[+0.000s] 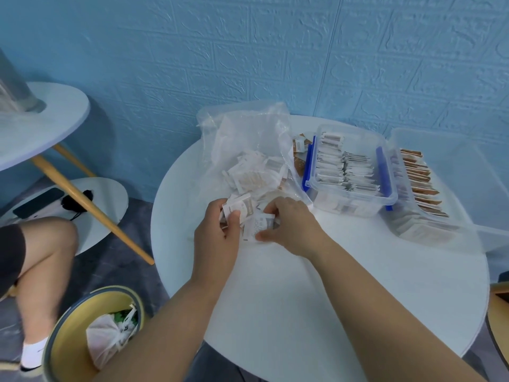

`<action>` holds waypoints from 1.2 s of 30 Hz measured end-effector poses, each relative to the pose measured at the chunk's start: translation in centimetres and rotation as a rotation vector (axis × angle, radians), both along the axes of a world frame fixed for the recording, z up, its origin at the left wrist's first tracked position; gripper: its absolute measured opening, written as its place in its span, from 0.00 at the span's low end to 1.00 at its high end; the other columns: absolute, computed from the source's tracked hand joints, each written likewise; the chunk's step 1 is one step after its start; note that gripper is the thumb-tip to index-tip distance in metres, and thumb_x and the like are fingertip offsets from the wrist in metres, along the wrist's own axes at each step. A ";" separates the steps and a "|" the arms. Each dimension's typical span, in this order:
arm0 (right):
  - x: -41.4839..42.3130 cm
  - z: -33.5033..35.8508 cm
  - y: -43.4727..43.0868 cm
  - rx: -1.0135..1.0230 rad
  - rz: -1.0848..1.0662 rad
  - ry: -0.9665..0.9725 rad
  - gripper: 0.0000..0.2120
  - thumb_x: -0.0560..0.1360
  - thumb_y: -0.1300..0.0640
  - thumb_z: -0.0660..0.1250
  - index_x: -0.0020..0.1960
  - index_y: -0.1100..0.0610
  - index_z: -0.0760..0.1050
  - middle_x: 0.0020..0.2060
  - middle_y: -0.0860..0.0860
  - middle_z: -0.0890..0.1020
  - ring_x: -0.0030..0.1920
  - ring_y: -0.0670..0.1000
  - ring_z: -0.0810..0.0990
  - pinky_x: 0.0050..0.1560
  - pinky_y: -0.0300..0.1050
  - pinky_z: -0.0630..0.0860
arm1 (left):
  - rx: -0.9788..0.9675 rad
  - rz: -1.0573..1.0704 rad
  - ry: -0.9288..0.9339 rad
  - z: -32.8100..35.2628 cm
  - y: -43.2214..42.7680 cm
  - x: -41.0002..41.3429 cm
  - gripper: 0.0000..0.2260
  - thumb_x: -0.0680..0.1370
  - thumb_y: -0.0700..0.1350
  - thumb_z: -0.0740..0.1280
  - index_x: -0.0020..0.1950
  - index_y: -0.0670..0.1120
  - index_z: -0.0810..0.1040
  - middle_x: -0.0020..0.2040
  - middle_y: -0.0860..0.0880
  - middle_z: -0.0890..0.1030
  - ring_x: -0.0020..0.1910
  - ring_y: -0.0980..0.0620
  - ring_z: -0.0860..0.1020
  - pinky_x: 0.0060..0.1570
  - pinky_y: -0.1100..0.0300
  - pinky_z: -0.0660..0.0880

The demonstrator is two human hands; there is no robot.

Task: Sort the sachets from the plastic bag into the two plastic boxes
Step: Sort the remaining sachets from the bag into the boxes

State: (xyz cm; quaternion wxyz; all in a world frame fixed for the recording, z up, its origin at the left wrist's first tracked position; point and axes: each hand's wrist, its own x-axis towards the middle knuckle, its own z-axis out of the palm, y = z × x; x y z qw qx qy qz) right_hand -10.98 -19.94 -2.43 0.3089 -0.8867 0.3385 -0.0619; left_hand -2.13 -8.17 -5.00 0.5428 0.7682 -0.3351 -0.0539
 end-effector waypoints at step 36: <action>-12.1 -3.2 -1.1 -0.042 -0.231 -0.549 0.25 0.73 0.60 0.69 0.59 0.35 0.65 0.53 0.34 0.74 0.54 0.38 0.74 0.53 0.27 0.69 | 0.016 -0.522 -0.118 -0.8 -5.8 -8.3 0.16 0.71 0.54 0.61 0.56 0.51 0.72 0.51 0.60 0.74 0.51 0.63 0.73 0.49 0.76 0.66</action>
